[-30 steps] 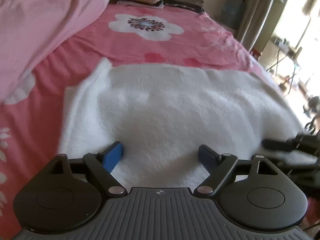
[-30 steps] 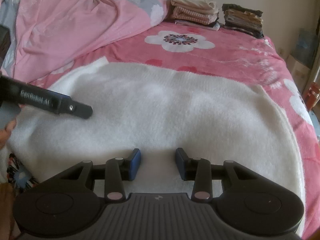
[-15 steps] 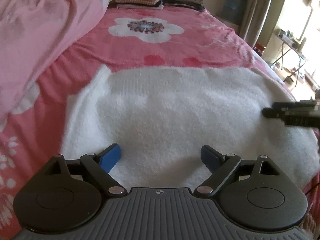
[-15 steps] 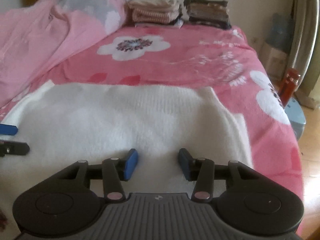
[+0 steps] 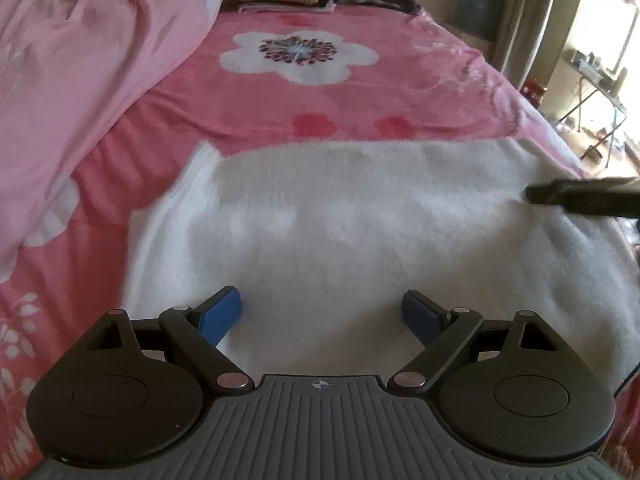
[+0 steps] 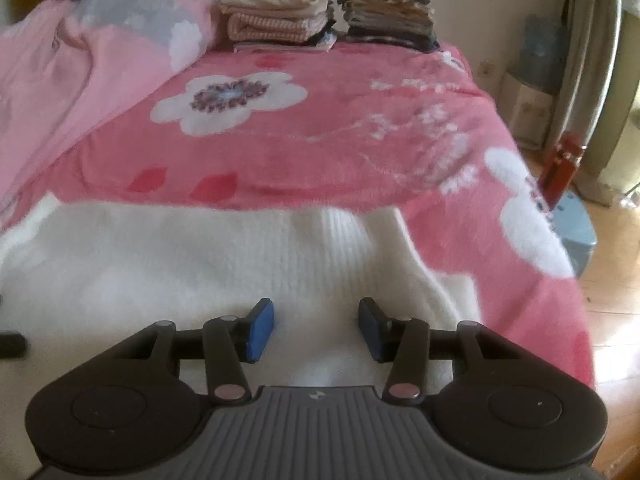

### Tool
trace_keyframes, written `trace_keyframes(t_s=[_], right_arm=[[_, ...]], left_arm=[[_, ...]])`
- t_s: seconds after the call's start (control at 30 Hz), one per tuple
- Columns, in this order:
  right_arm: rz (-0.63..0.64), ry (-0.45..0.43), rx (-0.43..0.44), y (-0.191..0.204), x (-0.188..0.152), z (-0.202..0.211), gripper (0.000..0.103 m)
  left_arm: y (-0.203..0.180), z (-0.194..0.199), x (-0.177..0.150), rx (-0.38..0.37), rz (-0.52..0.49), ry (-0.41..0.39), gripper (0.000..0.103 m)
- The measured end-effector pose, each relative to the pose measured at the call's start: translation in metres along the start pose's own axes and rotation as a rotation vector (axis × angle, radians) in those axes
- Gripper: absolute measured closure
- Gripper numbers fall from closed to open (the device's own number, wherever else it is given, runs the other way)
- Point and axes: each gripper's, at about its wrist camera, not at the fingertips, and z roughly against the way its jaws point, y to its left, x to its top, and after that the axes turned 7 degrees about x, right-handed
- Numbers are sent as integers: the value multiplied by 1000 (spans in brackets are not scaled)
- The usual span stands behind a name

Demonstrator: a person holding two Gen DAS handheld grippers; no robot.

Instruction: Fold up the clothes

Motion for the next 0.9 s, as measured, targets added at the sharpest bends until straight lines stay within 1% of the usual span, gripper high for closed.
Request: trace_keyframes(t_s=[0.07,0.23,0.33,0.43,0.47,0.6,0.67,0.73,0.8,0.83,0.9], right_arm=[[-33,-30,39,4,-1,24,54],[3,-12,18,13,-20,25,53],[28,2,1,18,-31,24,49],[53,15,-15,24,-43,23,49],[31,16,-12,24,-40,27,49],[54,-68,19,35,-47,60,49],[70,-113,35,41,-50,77,48],[79,-41,39,42,-61,64,47],[108,-24,27,43,-75,50,42],[124,-20,20,43,-82,44,40],[123,-15,17,44,-82,42,40]], left_arm=[[3,4,-1,5,21,7,14],[4,14,-6,20,45,42,14],[-4,21,-7,8,30,56,14],[-12,31,-10,-4,-4,34,14],[-15,33,-13,-6,-14,34,13],[-22,24,-28,8,-38,81,13],[-23,20,-33,13,-38,78,8],[-25,17,-34,15,-40,77,5],[-26,16,-32,17,-38,85,4],[-26,16,-33,17,-38,84,4],[-26,16,-33,18,-39,83,4]])
